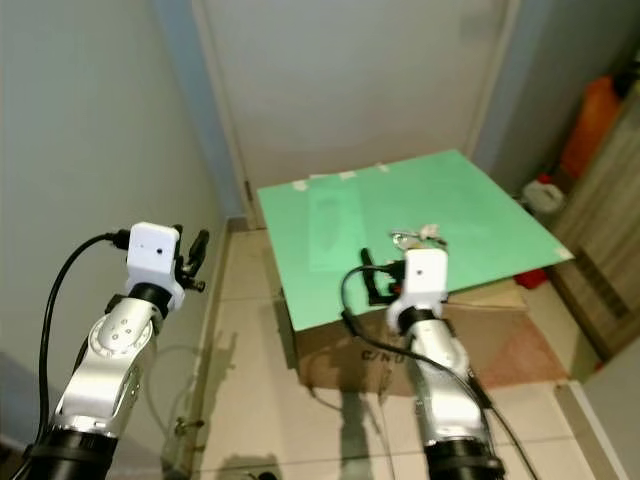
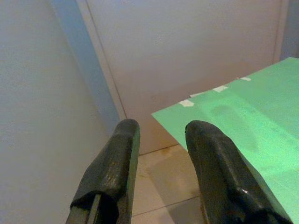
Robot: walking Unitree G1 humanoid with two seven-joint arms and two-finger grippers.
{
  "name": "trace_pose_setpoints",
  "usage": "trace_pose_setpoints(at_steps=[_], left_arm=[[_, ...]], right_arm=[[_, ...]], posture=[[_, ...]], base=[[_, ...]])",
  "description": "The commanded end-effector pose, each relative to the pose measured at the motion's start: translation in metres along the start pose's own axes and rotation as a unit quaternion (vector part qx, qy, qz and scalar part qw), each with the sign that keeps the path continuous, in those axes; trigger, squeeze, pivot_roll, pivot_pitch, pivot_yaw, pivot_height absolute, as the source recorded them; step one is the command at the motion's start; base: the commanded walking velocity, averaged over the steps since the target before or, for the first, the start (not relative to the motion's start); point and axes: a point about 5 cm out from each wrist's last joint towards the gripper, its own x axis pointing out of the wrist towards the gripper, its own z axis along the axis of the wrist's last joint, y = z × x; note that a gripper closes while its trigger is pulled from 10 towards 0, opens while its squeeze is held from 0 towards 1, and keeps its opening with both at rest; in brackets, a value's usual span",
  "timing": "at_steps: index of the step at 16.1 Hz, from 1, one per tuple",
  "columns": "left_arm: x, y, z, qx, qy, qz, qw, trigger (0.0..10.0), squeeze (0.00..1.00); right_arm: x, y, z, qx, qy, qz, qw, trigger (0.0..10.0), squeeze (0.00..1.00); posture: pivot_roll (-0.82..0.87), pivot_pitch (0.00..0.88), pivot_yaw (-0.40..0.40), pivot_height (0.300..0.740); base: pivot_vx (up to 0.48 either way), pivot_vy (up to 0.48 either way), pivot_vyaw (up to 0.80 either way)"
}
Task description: Hang keys on a hook
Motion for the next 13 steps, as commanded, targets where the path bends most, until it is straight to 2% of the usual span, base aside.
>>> trace_pose_setpoints(at_steps=[1, 5, 11, 13], left_arm=[[0.0032, 0.0029, 0.0059, -0.001, -0.013, 0.001, 1.000, 10.0, 1.00], [0.0031, 0.0050, 0.0077, 0.011, -0.021, 0.009, 1.000, 10.0, 1.00], [0.0040, -0.0025, 0.0089, 0.003, -0.024, 0.007, 1.000, 10.0, 1.00], [0.0079, -0.0042, 0.0076, 0.005, -0.016, 0.017, 1.000, 10.0, 1.00]], right_arm=[[0.0030, 0.0031, 0.0021, -0.002, 0.001, 0.009, 1.000, 10.0, 0.00], [0.0087, 0.0080, 0.0038, 0.001, -0.003, 0.019, 1.000, 10.0, 0.00], [0.0117, 0.0065, 0.0045, -0.002, -0.001, 0.023, 1.000, 10.0, 0.00], [0.0115, 0.0057, 0.0045, -0.004, -0.001, 0.025, 1.000, 10.0, 0.00]], posture=[[-0.07, 0.000, 0.080, 0.740], [-0.04, 0.000, 0.068, 0.740], [-0.05, 0.000, 0.065, 0.740], [-0.06, 0.000, 0.061, 0.740]], base=[[0.000, 0.000, 0.00], [0.000, 0.000, 0.00], [0.000, 0.000, 0.00], [0.452, 0.000, 0.00]])
